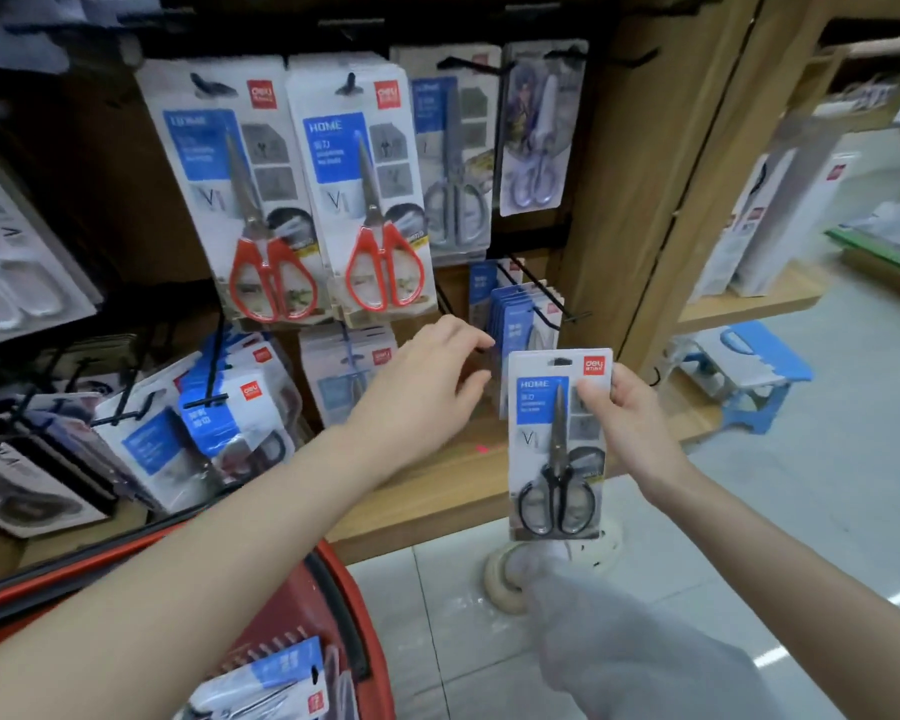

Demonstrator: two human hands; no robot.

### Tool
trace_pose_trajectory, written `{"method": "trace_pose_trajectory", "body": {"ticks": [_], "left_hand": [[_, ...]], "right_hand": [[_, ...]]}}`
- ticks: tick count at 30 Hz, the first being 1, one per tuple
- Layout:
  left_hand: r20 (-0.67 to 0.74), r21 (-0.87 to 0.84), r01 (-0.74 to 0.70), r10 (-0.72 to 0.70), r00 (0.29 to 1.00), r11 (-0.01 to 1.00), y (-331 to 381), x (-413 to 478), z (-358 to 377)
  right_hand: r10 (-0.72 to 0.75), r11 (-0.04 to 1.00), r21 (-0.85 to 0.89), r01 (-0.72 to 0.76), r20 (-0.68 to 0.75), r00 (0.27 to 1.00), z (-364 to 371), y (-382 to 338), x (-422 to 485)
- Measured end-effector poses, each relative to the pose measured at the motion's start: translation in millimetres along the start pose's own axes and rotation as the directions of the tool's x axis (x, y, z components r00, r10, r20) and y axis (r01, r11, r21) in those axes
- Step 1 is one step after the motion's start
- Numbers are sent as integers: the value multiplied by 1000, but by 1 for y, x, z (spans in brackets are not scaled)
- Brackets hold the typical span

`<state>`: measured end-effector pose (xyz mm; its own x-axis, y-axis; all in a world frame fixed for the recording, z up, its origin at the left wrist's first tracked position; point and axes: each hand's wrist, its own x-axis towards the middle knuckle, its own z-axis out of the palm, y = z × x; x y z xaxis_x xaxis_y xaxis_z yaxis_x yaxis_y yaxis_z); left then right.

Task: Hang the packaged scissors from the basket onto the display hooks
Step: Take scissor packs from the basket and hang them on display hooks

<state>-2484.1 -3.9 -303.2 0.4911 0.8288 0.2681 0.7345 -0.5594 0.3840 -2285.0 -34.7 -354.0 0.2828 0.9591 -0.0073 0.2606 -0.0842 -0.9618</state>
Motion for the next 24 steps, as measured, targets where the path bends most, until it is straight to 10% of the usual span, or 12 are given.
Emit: {"method": "trace_pose_trajectory", "body": {"ticks": [8,24], "left_hand": [[177,324,-54,-5,984,945,-28,44,44],[141,278,-76,38,989,958,-52,38,70]], "right_hand": [[173,975,-124,-185,-97,980,-8,45,83],[147,986,-56,-158,-169,975,23,67,174]]}}
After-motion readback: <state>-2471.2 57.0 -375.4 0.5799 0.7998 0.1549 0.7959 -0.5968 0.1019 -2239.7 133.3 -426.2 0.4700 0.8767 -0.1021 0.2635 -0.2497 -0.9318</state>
